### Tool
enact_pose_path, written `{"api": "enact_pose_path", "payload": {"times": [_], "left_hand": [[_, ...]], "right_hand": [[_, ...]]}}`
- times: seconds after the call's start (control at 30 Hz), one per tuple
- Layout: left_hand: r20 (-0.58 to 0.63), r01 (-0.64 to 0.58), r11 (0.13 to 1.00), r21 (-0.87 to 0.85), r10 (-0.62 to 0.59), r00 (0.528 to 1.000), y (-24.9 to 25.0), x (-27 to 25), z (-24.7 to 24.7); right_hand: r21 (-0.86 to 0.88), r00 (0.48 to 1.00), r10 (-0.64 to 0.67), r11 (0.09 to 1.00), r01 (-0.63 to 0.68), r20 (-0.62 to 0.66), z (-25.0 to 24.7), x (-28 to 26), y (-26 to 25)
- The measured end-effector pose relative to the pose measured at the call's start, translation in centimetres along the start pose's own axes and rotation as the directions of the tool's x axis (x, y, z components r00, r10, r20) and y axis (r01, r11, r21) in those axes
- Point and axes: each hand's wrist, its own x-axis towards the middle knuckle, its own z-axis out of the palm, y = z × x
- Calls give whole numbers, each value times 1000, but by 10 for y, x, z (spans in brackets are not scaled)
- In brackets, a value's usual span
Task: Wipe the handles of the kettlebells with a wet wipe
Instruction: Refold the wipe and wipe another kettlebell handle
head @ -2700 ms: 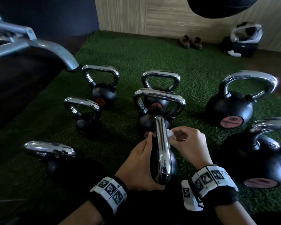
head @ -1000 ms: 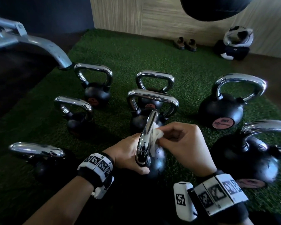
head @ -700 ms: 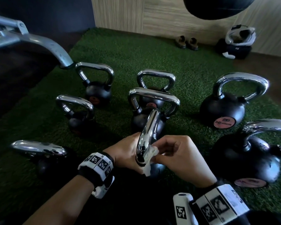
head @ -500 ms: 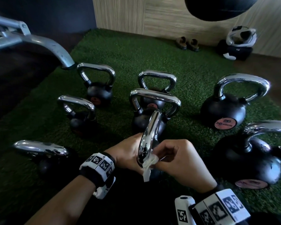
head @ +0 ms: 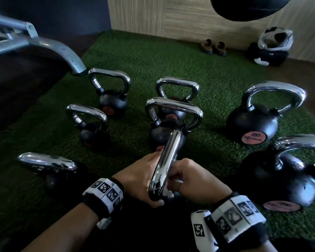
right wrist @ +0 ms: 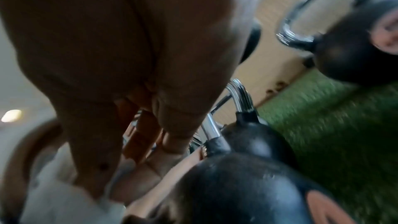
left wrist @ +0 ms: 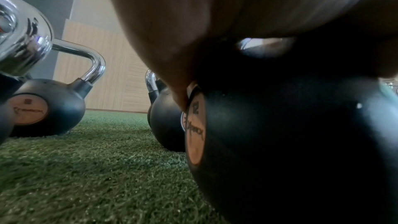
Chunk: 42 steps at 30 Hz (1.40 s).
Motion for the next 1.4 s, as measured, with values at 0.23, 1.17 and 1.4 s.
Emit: {"api": "enact_pose_path", "payload": {"times": [0.23, 1.17, 1.4], "left_hand": [[-18, -33, 999, 34, 34, 999, -10, 1, 6], [-78, -112, 992, -62, 107, 991, -10, -1, 9], [-76, -29, 998, -47, 25, 997, 1, -7, 4]], "right_hand": [[150, 999, -6, 989, 1, 32, 1, -1, 9], [345, 704, 246, 939, -2, -667, 6, 3, 4], [185, 515, 249, 967, -173, -820, -2, 24, 6]]}}
